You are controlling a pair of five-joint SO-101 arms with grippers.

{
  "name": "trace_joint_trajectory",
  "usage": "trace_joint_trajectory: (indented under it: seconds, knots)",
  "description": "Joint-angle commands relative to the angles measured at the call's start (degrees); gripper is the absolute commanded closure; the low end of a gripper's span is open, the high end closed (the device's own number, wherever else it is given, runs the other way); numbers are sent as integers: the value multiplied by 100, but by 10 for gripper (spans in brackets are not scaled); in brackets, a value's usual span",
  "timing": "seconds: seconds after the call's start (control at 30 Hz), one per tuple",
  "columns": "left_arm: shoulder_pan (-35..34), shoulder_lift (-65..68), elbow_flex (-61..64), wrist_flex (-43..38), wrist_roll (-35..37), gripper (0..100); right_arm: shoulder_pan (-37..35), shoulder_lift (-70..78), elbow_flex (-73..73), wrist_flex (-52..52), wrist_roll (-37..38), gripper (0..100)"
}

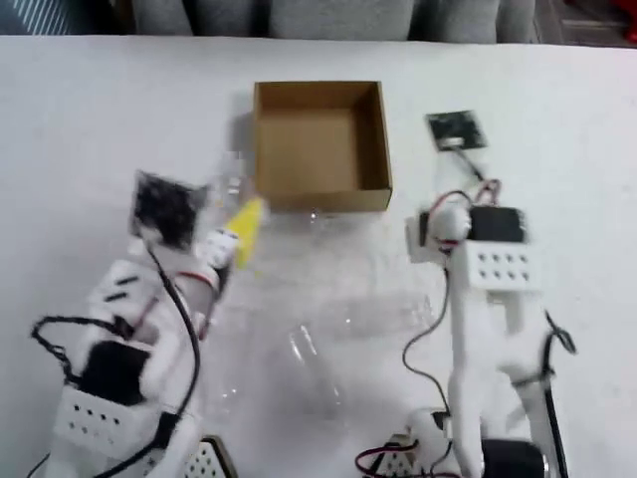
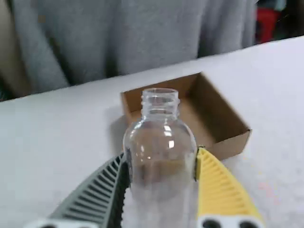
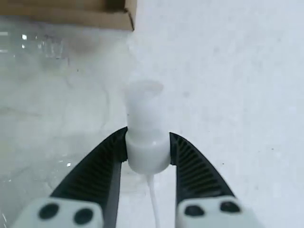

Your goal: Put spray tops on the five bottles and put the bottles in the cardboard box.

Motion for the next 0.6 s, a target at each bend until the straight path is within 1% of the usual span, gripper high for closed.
trace_joint_trajectory:
  seconds: [0.0,0.07,0.2,0.27,0.37,0.57]
  knots:
    - [1156,-558,563,-1029,88,961,259,-840,-396,40,-26,981]
    - [1499,-655,1073,-1741,88,961,259,-1182,-484,-84,-18,981]
    - [2070,-734,2066,-3182,97,959,242,-1798,-501,-840,-53,981]
    - [2264,-743,2462,-3666,79,959,163,-1982,-484,-1270,-88,981]
    - [2308,-743,2725,-3956,97,961,-224,-2053,-484,-1780,-580,981]
    - [2299,-743,2945,-3859,79,961,-1218,-2097,-484,-3037,-2488,981]
